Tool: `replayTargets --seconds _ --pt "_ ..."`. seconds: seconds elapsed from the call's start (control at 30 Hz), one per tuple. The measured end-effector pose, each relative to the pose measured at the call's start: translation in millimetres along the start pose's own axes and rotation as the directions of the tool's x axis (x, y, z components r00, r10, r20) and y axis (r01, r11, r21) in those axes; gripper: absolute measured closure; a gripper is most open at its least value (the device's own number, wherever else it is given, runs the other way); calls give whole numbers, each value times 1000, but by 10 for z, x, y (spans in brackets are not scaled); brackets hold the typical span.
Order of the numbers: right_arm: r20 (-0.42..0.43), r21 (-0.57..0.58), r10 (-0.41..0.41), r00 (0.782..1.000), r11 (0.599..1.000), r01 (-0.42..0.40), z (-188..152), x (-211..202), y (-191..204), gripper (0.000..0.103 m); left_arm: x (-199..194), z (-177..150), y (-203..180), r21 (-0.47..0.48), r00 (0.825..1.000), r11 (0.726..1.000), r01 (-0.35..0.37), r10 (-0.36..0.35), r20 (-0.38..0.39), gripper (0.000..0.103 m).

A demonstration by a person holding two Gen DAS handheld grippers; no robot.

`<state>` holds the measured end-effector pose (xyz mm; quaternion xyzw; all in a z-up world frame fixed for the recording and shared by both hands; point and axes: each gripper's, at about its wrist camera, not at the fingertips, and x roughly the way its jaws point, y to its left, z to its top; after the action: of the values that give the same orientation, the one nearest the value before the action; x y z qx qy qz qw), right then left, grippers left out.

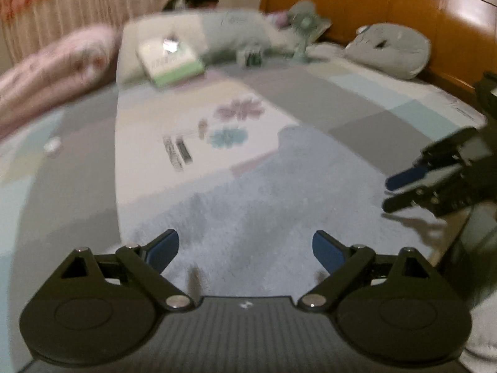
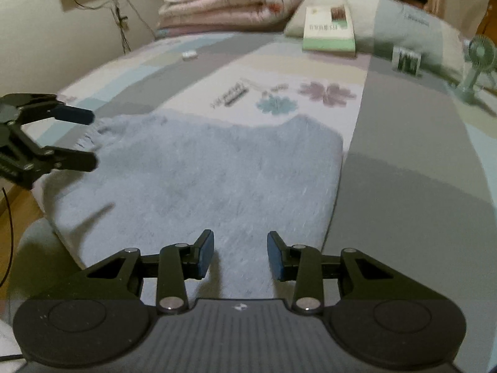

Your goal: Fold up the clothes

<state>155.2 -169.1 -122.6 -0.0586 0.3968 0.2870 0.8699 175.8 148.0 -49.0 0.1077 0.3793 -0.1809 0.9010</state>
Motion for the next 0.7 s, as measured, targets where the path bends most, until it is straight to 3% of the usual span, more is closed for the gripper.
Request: replayTargets --seconds 0.1,0.17,0.23,0.4,0.57,0.63,0.7 --pt "-34 15 -21 999 1000 22 -112 61 -81 56 225 -229 188 -88 992 995 -52 41 -122 11" --pt "-22 48 3 1000 999 -2 -181 -7 -159 54 134 -403 247 -83 997 997 -7 1 -75 11" --pt "-31 72 2 1000 997 0 -173 -60 -225 53 31 -422 204 -39 997 999 -10 7 -79 10" --pt "11 73 2 1000 997 -3 120 -73 -275 43 -11 -88 180 -16 1000 1000 19 -19 -16 10" --pt "27 16 -13 1000 1000 13 594 286 -247 40 228 127 285 -44 1000 999 24 -25 -14 10" --pt "14 7 -8 1000 1000 8 751 483 -268 40 335 77 374 -73 999 997 -9 6 -47 10" --pt "-12 -2 -27 1000 1000 27 845 669 -308 40 355 7 484 -96 999 995 17 -21 -41 11"
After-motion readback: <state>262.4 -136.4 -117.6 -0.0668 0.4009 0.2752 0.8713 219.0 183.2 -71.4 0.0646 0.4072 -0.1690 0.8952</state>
